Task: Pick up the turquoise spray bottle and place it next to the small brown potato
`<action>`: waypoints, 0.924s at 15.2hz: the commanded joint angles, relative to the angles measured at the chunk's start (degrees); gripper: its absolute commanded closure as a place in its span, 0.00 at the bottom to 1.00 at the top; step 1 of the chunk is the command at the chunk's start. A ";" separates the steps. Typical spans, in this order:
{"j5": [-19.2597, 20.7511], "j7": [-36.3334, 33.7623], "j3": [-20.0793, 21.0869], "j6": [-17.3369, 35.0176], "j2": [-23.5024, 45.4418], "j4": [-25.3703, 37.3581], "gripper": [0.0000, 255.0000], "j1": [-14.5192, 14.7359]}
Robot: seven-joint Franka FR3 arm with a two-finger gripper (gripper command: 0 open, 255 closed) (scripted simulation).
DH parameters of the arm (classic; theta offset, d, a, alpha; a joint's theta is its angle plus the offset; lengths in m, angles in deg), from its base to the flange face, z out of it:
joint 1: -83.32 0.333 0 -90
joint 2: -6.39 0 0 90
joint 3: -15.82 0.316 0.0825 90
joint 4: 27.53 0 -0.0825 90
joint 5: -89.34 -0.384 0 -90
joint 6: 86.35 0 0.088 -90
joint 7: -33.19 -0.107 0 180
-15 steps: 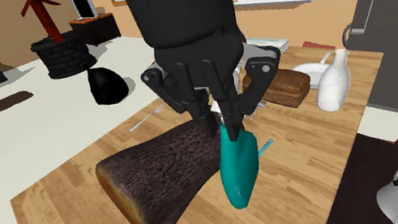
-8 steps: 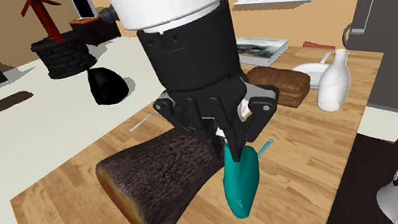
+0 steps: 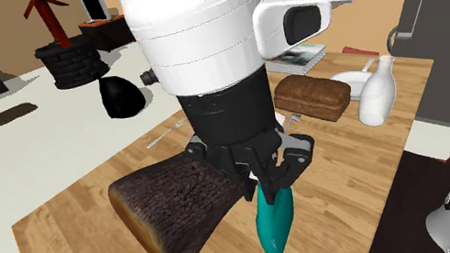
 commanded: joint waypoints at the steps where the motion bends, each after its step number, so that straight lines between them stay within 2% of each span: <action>1: -0.38 0.30 0.09 1.61 -0.40 -1.84 1.00 0.30; 14: -2.53 1.54 2.48 10.91 -1.88 -11.66 1.00 0.96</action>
